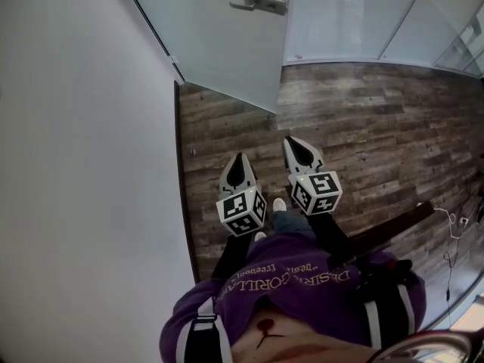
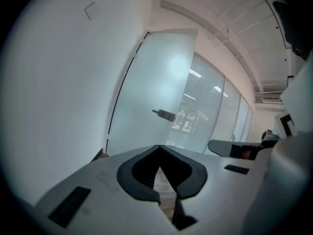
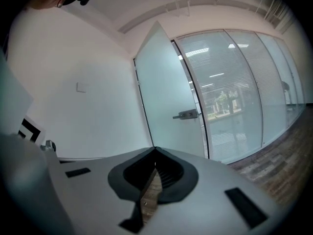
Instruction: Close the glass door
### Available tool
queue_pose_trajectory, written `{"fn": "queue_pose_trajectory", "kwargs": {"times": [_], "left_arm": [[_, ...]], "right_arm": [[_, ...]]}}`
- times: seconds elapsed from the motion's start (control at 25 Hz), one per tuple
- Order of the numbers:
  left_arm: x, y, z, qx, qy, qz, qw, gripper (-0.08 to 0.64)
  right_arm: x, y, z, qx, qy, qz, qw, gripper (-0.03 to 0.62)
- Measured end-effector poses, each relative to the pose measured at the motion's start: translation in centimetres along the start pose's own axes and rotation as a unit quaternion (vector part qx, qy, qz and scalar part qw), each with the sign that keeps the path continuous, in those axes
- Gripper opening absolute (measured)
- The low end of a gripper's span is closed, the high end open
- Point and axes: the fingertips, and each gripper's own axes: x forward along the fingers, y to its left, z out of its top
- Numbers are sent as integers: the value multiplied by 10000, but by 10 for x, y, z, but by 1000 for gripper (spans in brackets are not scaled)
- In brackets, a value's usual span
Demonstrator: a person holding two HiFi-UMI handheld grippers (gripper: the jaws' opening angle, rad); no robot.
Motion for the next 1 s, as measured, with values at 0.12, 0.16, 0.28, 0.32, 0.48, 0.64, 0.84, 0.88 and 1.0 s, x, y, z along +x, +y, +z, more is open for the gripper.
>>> {"fn": "queue_pose_trajectory", "kwargs": {"times": [0.12,0.16,0.28,0.32,0.48,0.64,0.84,0.88,1.0], "left_arm": [[27,-8,10,-6,-41,33,10000,2],[34,-9,12,-17,-43,51,10000,2],[55,-12,15,-55,-36,107,9999,2],[63,-13,15,-71,-29,120,9999,2],[88,-20,19,-114,-71,144,9998,2],[109,-28,27,-93,-132,135,9998,2],[123,-28,27,-92,-99,168,9998,0],[126,-27,26,-83,-87,171,9998,0],[133,-26,27,-64,-56,179,9998,2]], "right_arm": [[20,-19,13,22,-18,41,10000,-3],[26,-24,16,22,-12,63,10000,-4],[44,-37,22,-11,30,139,9999,-3],[50,-41,24,-24,42,160,9999,-3],[68,-57,31,-83,74,231,9997,-3],[83,-73,41,-98,43,237,9997,-3],[94,-80,42,-71,64,279,9996,-4],[96,-82,41,-58,71,274,9996,-3],[103,-87,41,-20,95,242,9997,-3]]}}
